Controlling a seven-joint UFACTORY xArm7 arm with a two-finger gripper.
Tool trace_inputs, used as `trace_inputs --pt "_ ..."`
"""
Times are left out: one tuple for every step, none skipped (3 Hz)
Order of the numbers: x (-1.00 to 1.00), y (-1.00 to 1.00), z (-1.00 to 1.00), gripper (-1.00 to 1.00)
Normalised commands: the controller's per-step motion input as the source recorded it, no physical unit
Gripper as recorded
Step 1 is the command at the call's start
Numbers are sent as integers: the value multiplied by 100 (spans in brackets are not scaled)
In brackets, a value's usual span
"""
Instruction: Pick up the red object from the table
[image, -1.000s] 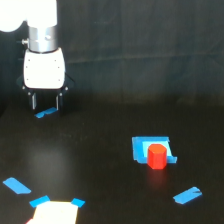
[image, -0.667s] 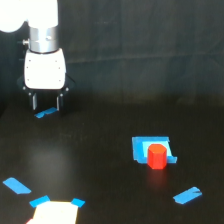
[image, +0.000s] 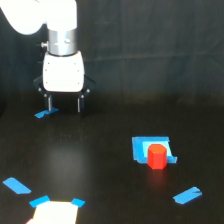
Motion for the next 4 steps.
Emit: trace_inputs --pt "100 -19 -40 100" --pt "-94 100 -100 100" --pt "100 -11 100 -46" --pt "100 -100 81 -57"
